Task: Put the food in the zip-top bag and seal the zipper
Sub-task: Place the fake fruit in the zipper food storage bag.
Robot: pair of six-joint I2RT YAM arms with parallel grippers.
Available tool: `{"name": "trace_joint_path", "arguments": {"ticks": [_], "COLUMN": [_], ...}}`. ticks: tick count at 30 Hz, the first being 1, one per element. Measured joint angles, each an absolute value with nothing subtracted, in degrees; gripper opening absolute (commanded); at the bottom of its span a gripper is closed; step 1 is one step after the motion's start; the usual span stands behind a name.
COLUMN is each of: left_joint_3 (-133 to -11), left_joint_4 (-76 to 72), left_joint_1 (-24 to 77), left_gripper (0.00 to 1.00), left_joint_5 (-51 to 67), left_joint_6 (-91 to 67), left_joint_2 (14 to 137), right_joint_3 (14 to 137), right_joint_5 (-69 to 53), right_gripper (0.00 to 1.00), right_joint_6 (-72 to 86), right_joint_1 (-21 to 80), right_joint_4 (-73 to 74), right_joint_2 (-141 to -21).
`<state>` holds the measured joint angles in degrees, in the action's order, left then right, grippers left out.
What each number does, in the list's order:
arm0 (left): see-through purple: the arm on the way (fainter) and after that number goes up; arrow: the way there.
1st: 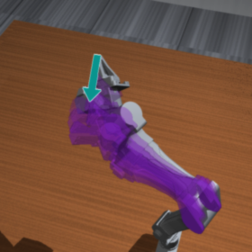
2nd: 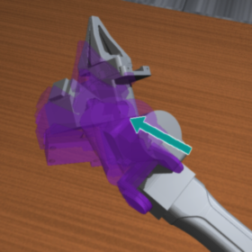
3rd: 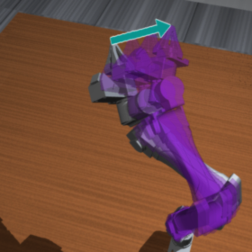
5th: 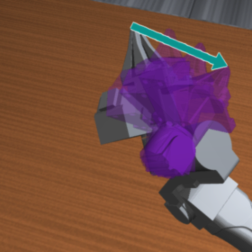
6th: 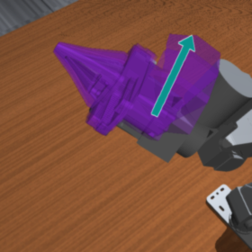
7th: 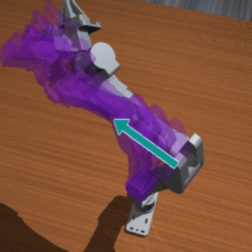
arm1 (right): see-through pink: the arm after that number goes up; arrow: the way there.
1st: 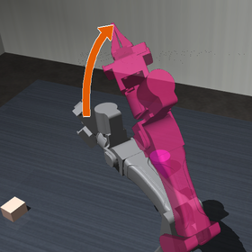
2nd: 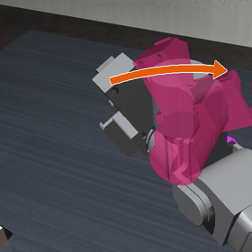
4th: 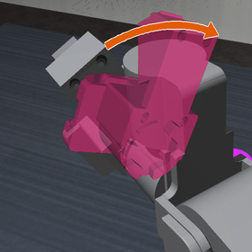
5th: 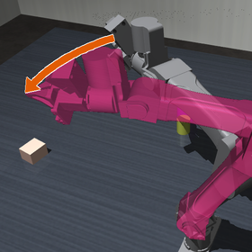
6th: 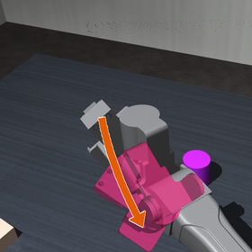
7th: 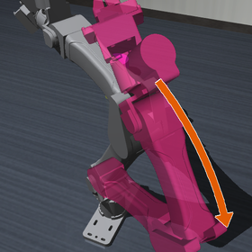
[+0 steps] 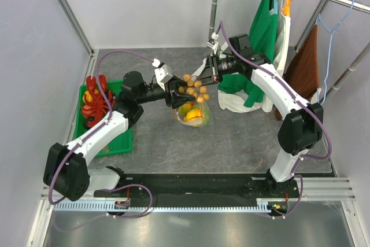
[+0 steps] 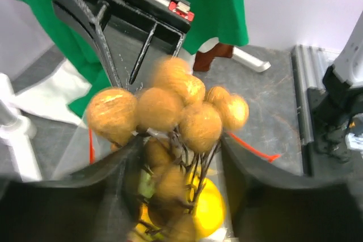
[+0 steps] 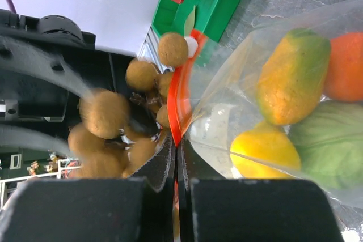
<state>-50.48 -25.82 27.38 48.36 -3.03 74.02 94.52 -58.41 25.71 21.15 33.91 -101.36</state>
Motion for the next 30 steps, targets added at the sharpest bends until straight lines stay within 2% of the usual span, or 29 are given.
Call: {"name": "trace_joint_path", "arguments": {"ticks": [1, 3, 9, 11, 13, 17, 23, 30], "left_joint_3": [-50.43, -50.24, -50.92, -50.92, -50.94, -51.03, -51.2, -51.4], "left_joint_4": [-25.02, -22.26, -13.65, -10.9, -7.7, 1.04, 12.64, 16.8], "left_joint_1": [27.33, 27.07, 23.14, 19.97, 17.34, 16.58, 18.63, 20.16], "left_gripper": [0.9, 0.99, 1.0, 0.94, 0.84, 0.75, 0.73, 0.69], "left_joint_5": [48.16, 47.97, 49.04, 49.63, 49.52, 48.49, 44.49, 38.06], "left_joint_6": [-2.31, -0.84, -0.19, -1.21, -1.76, -1.87, -2.11, -8.84], "left_joint_2": [73.25, 70.52, 62.81, 61.06, 59.22, 56.12, 56.97, 62.35], "right_joint_3": [94.52, 94.5, 94.13, 93.97, 93.89, 93.89, 93.86, 93.45], "right_joint_5": [-58.48, -58.52, -59.29, -59.46, -59.72, -59.72, -59.7, -59.7], "right_gripper": [0.0, 0.0, 0.0, 0.0, 0.0, 0.0, 0.0, 0.0], "right_joint_6": [25.85, 26.04, 26.81, 27.16, 27.46, 27.92, 28.75, 29.54], "right_joint_1": [21.15, 21.15, 21.12, 21.12, 21.1, 21.08, 21.04, 20.97], "right_joint_4": [33.74, 33.54, 33.15, 32.95, 32.75, 32.14, 31.44, 30.37], "right_joint_2": [-101.36, -101.36, -101.36, -101.36, -101.36, -101.36, -101.36, -101.36]}}
